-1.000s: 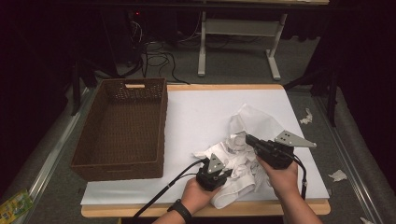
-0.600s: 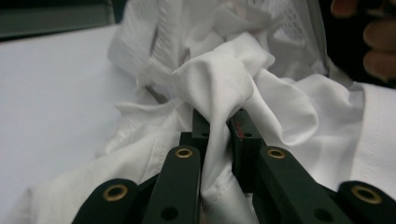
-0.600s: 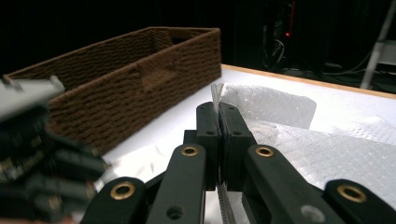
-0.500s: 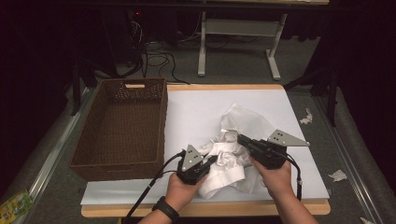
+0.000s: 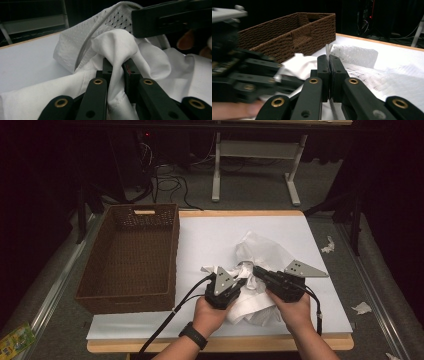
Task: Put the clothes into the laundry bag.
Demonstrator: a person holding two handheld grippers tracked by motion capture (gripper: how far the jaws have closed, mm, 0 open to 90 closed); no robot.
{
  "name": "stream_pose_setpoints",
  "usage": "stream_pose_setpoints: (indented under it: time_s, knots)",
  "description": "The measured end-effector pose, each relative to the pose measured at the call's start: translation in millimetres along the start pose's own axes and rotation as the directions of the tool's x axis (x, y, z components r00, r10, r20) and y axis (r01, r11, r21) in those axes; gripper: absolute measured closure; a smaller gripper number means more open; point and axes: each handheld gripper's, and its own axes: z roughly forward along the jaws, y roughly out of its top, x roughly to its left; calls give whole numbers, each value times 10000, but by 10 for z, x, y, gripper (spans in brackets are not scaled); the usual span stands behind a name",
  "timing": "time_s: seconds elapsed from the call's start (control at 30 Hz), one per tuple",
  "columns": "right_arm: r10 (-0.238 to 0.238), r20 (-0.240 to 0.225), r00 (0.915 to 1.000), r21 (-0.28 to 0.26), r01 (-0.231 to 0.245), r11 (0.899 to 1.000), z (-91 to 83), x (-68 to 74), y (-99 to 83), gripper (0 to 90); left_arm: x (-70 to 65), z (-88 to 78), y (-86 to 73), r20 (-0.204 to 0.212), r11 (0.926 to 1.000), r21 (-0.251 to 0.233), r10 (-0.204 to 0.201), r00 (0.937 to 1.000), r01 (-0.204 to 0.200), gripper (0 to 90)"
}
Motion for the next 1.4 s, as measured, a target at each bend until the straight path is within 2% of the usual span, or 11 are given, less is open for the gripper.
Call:
stream_pose_setpoints:
  time_s: [0.1, 0.23, 0.33, 0.5, 0.53, 0.63, 0.73, 0.87, 0.97, 1.17, 1.4]
  knots:
    - [104, -74, 9999, -39, -104, 9999, -27, -24, -2, 892, 0, 152, -10, -138, 9996, 38, -296, 9995, 296, 825]
    - [80, -162, 9998, -94, -82, 9999, -41, -22, 8, 892, 53, 244, -39, -347, 9982, 185, -570, 9978, 577, 825]
    - [19, -342, 9994, -113, -23, 9999, -36, 13, 28, 892, 102, 179, -40, -578, 9984, 89, -549, 9968, 555, 825]
    - [-208, -651, 9977, -300, 189, 9994, -12, 115, 74, 892, 232, -100, -20, -1093, 9979, -171, -642, 9919, 627, 825]
    - [-217, -663, 9976, -333, 195, 9993, -4, 129, 76, 892, 242, -154, -9, -1146, 9982, -213, -580, 9917, 559, 825]
    - [-175, -653, 9977, -283, 157, 9995, 19, 135, 73, 892, 200, -346, 34, -1497, 9991, -379, 106, 9887, -165, 825]
    - [-166, -659, 9977, -203, 153, 9997, 51, 131, 53, 892, 104, -381, 52, -1643, 9960, -304, 781, 9833, -841, 825]
    - [-119, -607, 9981, -48, 117, 9999, 83, 137, 27, 892, 56, -196, 46, -1412, 9975, -112, 679, 9876, -702, 825]
    - [-46, -563, 9984, 17, 47, 10000, 78, 113, 7, 892, 98, 10, 4, -1268, 9997, 57, 248, 9916, -243, 824]
    - [212, -444, 9988, 210, -203, 9996, 62, 27, -65, 892, 152, 342, -85, -1371, 9995, 320, 9, 9906, 35, 823]
    - [354, -431, 9984, -16, -355, 9994, -32, -7, -50, 894, 208, 568, -179, -1734, 9977, 578, -238, 9846, 343, 822]
